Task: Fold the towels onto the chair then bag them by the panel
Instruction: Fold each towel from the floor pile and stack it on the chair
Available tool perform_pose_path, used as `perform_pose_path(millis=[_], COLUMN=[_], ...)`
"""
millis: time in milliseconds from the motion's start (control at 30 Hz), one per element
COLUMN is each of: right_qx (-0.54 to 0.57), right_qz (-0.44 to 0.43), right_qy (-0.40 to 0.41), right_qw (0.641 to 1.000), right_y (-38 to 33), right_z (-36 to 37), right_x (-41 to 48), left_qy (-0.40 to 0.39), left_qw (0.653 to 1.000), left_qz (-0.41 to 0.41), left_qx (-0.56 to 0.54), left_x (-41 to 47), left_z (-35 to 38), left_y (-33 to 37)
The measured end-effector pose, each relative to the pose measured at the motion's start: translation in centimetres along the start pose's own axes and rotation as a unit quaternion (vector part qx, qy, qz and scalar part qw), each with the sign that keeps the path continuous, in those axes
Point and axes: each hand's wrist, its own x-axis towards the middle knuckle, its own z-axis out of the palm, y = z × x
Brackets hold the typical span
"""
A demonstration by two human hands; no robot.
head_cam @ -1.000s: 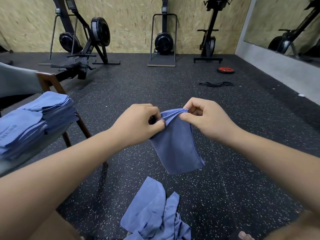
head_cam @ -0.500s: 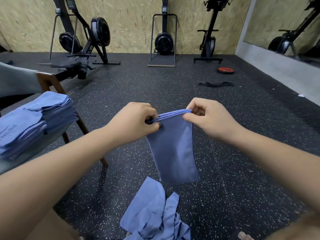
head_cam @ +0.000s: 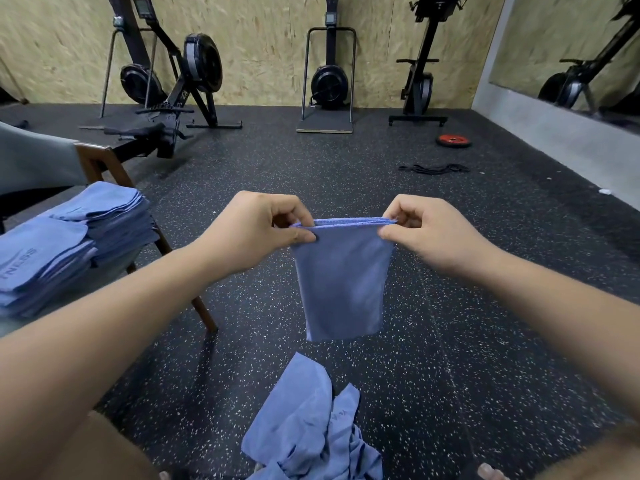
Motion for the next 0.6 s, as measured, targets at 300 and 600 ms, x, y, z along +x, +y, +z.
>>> perform_pose_path(millis=[300, 600], right_qx=[-0.009, 0.044], right_qz=[0.023, -0.048], right_qy=[-0.132, -0.123], right_qw=[0.991, 0.990], right_y=[-1.2, -2.2], right_z=[2.7, 5.0], right_x=[-1.3, -1.1], left_qy=[-0.050, -0.019], left_qw=[0.997, 0.992], left_qz=[0.050, 0.009], left_qx=[-0.007, -0.127], left_x=[-0.8, -1.1], left_z=[2.0, 3.5], left_y=[2.6, 2.8])
